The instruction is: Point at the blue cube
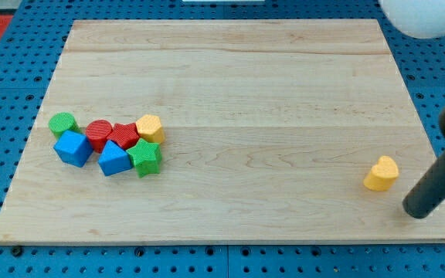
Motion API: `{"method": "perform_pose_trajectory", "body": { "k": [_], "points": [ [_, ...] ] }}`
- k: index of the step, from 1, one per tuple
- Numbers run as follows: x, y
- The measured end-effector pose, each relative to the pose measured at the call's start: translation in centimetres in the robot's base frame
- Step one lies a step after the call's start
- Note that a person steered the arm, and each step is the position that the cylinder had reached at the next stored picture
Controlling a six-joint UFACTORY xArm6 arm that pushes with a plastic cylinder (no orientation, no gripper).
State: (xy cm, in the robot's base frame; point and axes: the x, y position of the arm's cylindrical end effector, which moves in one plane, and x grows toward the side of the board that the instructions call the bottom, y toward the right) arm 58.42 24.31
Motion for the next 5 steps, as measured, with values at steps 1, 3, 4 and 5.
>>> {"method": "perform_pose_trajectory", "body": {
  "k": [1,3,4,5],
  "points": [
    [-0.7,-0.4],
    [-2.1,-4.4],
    [-2.1,-1.6],
    [-2.1,3.7]
  ]
}}
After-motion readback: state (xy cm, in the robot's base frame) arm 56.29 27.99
